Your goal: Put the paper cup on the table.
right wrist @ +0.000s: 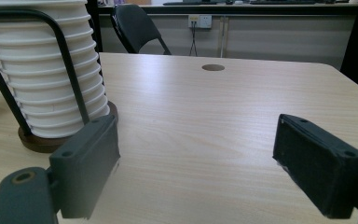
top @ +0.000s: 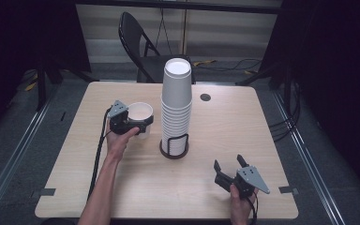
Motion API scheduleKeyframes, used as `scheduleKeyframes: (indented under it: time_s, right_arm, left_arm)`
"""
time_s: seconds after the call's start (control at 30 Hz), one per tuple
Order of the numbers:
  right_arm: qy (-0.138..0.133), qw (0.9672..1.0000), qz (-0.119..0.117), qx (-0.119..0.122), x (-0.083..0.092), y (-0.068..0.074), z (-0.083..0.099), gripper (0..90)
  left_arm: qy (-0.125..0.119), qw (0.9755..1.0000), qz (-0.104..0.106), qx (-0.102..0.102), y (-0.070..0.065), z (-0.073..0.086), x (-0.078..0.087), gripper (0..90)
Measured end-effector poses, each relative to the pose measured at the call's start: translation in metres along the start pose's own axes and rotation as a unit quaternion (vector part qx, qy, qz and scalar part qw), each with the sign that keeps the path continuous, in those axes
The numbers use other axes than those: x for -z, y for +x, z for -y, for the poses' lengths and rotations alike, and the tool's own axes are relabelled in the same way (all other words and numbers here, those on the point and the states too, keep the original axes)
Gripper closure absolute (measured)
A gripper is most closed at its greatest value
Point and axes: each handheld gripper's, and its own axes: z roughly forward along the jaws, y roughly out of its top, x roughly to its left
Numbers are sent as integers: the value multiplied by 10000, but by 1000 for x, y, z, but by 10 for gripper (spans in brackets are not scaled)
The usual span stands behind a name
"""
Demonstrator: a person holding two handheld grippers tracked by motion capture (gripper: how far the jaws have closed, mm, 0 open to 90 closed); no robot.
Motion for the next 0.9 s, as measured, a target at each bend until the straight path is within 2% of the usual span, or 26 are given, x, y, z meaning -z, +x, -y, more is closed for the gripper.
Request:
scheduleKeyframes:
  time_s: [0.2, 0.33, 0.47, 0.67, 0.77, 0.9]
  right_arm:
    - [18, 10000, -26, 11, 0, 0, 0, 136]
    - [25, 10000, -34, 9, -1, 0, 0, 136]
    - [16, 10000, -40, 16, 0, 0, 0, 136]
    - [-30, 9999, -115, 1, 0, -1, 0, 137]
    - [-15, 9999, -108, 1, 0, -1, 0, 136]
    - [-30, 9999, -137, 3, 0, -1, 0, 136]
  left_arm:
    - [103, 9999, -84, 62, 7, 8, -8, 52]
    - [215, 9995, -191, -95, 8, 12, -9, 53]
    - [191, 9995, -213, -107, 8, 19, -9, 54]
    - [298, 9990, -282, -198, 8, 24, -3, 67]
    - [341, 9988, -331, -153, 9, 29, -3, 77]
    - [528, 9976, -401, -203, 9, 31, -4, 94]
